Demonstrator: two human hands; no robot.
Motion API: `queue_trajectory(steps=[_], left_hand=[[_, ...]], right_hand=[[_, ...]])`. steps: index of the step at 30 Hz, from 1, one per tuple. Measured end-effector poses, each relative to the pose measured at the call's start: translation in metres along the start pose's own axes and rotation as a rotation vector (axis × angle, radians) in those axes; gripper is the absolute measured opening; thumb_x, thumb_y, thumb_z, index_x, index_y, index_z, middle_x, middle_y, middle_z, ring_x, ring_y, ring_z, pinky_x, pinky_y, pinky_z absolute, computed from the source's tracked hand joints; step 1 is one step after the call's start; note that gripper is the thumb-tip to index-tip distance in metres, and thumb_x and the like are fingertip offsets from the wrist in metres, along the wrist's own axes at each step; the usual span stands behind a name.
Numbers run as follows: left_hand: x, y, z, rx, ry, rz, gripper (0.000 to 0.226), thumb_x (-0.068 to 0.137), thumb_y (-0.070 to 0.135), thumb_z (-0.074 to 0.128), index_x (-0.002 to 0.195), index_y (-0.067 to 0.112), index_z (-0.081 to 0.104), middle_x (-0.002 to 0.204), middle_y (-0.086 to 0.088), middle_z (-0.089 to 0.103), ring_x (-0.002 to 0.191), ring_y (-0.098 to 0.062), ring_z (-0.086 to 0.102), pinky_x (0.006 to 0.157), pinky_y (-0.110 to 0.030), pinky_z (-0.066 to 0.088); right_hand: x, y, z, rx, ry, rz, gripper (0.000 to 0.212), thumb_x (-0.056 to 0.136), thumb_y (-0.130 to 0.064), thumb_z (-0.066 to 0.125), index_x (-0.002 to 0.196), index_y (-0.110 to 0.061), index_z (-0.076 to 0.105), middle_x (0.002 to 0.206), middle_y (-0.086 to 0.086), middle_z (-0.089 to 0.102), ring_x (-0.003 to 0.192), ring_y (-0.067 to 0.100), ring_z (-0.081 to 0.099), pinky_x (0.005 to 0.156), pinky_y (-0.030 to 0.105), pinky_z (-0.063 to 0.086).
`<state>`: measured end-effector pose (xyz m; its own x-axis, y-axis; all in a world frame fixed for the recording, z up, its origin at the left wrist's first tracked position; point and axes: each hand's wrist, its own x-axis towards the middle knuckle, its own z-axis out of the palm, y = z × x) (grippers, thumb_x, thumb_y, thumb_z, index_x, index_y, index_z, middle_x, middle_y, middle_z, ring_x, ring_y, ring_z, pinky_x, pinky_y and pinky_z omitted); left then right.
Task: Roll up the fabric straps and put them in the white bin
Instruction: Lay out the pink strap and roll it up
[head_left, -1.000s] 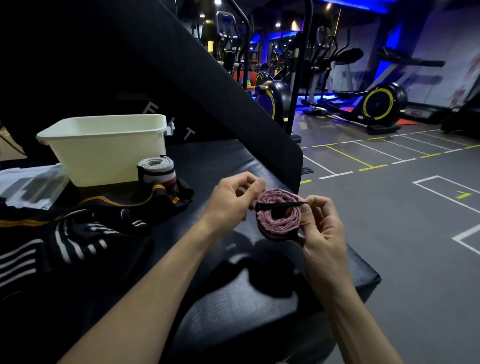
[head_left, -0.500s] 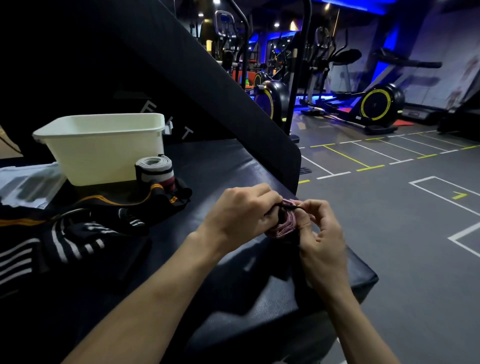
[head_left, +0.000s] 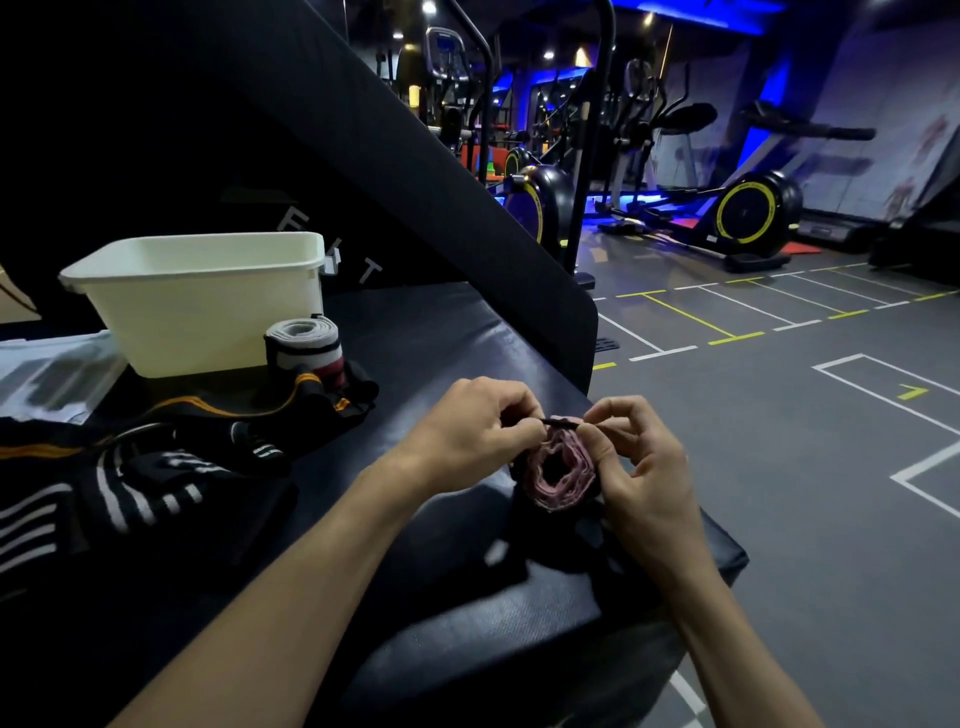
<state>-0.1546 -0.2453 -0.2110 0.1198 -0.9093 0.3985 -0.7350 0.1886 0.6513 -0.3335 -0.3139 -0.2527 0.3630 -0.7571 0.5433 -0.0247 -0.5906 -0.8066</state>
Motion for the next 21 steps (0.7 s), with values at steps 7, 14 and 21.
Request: queue_trajectory(steps=[7,14,21], left_hand=[[-0.0035,0.0098,0.0036,0.406,0.087,0.302,0.016,0.084,0.024,0.060,0.098,0.020,0.067,0.070,0.006,0.063,0.065,-0.017,0.058,0.062,-0.034,0.050],[-0.0007,0.0072,0.0099,0.679,0.204,0.462,0.026,0.095,0.031,0.047,0.093,0.022,0.072,0.088,0.004,0.064,0.079,-0.020,0.061,0.043,-0.035,0.050],[-0.0011,0.0080,0.0051,0.514,0.064,0.336,0.041,0.098,0.048,0.034,0.098,0.021,0.065,0.095,0.004,0.064,0.081,-0.025,0.064,0.065,-0.046,0.055]], right_hand=[[0.0022,0.0084,-0.0040,-0.065,-0.045,-0.059,0.007,0.096,-0.022,0.065,0.097,-0.029,0.068,0.098,-0.001,0.073,0.094,0.009,0.073,0.082,0.042,0.059],[0.0026,0.0090,-0.0069,-0.170,-0.004,-0.077,0.014,0.095,-0.032,0.066,0.093,-0.045,0.064,0.096,-0.006,0.071,0.092,0.006,0.070,0.077,0.037,0.058],[0.0014,0.0061,-0.0060,-0.194,-0.028,-0.034,0.017,0.099,-0.027,0.062,0.089,-0.041,0.061,0.093,-0.007,0.069,0.090,0.006,0.066,0.077,0.028,0.053]])
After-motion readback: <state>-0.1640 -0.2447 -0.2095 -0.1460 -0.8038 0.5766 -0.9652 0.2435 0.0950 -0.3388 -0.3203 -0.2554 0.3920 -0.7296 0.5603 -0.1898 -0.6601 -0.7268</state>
